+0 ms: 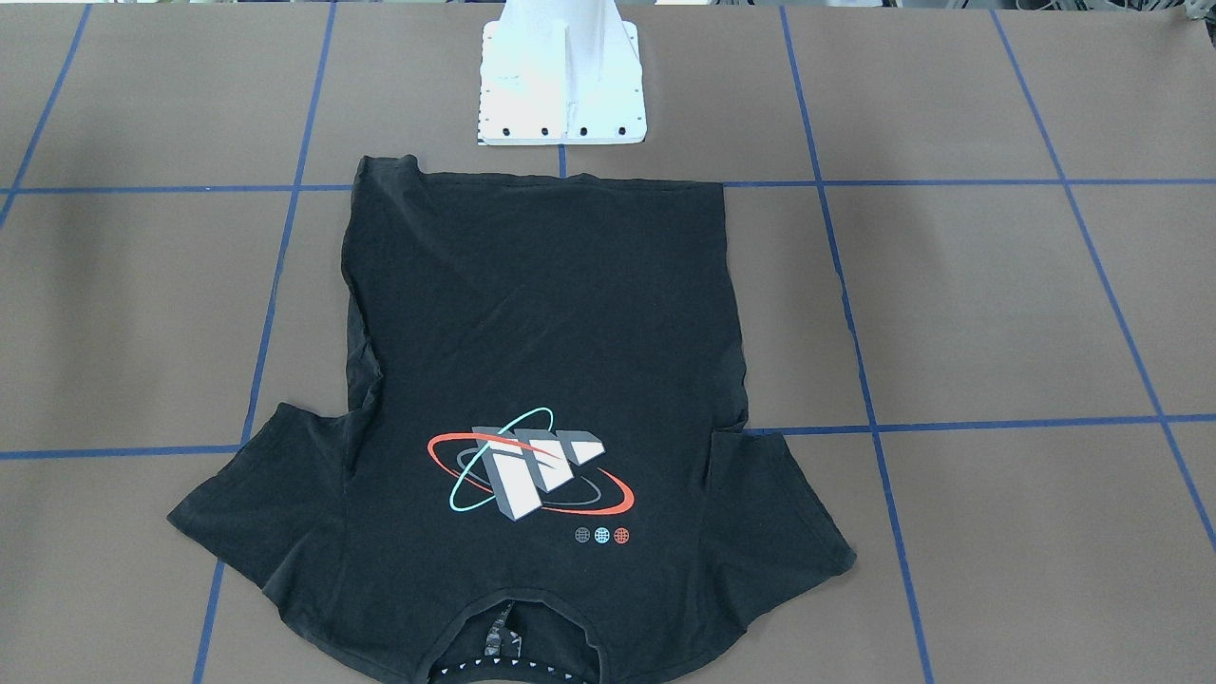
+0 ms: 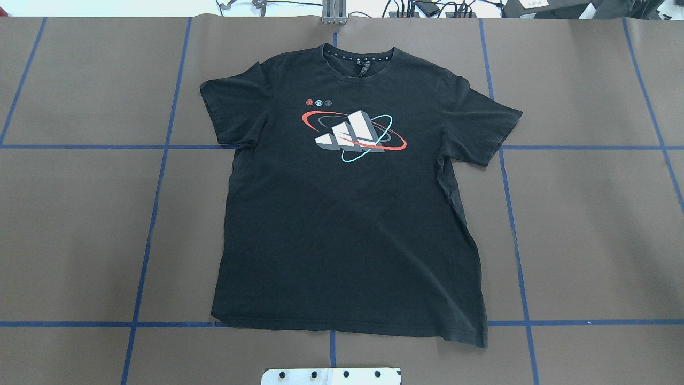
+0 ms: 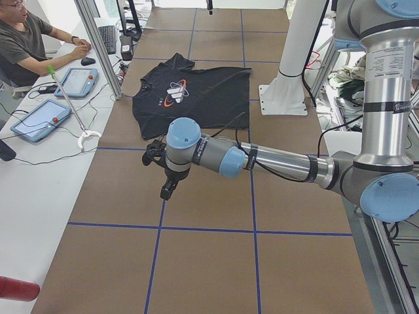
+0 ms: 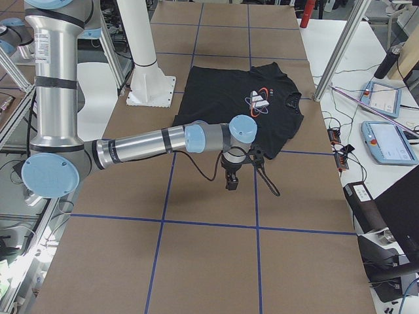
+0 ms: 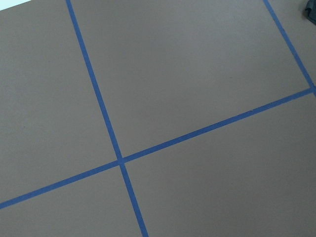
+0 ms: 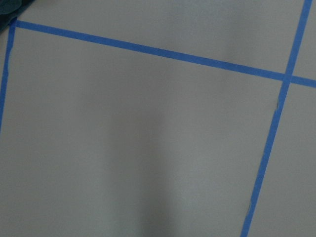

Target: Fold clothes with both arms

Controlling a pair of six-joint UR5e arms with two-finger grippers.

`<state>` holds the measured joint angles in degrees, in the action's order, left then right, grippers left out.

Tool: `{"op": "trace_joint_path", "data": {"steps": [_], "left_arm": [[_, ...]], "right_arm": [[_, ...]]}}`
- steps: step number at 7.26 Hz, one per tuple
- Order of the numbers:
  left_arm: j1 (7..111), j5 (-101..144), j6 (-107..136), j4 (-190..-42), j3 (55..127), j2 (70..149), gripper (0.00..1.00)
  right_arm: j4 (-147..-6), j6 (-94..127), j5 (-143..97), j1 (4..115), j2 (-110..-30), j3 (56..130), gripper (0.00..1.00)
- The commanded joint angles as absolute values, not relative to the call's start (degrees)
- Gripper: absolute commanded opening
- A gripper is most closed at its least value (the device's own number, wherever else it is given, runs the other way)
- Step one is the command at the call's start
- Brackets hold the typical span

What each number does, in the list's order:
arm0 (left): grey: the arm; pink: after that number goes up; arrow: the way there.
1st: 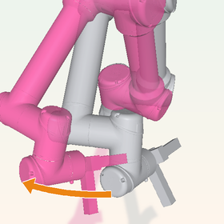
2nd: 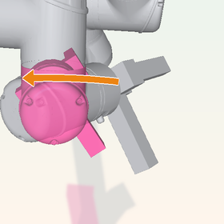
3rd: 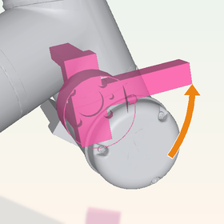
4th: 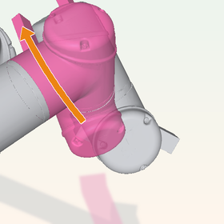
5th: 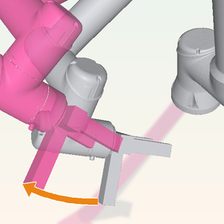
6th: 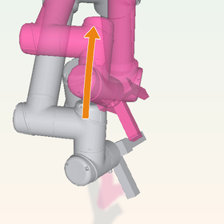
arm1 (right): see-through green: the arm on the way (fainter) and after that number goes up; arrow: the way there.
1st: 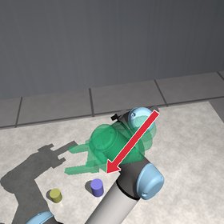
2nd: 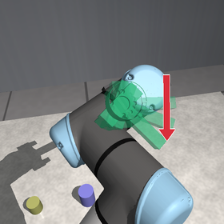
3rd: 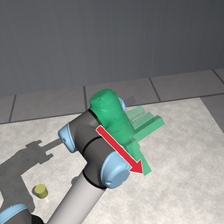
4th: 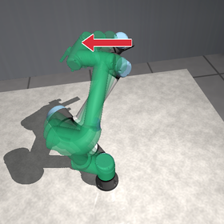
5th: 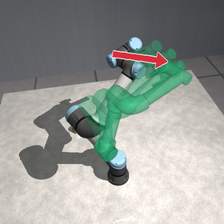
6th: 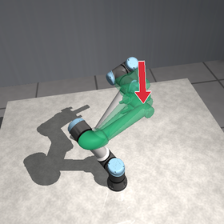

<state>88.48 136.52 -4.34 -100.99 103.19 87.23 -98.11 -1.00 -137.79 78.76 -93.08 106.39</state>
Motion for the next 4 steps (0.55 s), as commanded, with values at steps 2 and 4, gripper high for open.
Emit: {"op": "trace_joint_path", "data": {"steps": [2, 4], "left_arm": [[88.4, 136.6, -4.4, -101.1, 102.6, 88.2, 1.0], [88.4, 136.4, -4.3, -102.2, 102.4, 88.2, 1.0]], "right_arm": [[-96.7, 3.6, -141.9, 76.8, -90.5, 103.7, 1.0], [-84.3, 9.8, -141.9, 74.7, -80.6, 89.2, 1.0]]}}
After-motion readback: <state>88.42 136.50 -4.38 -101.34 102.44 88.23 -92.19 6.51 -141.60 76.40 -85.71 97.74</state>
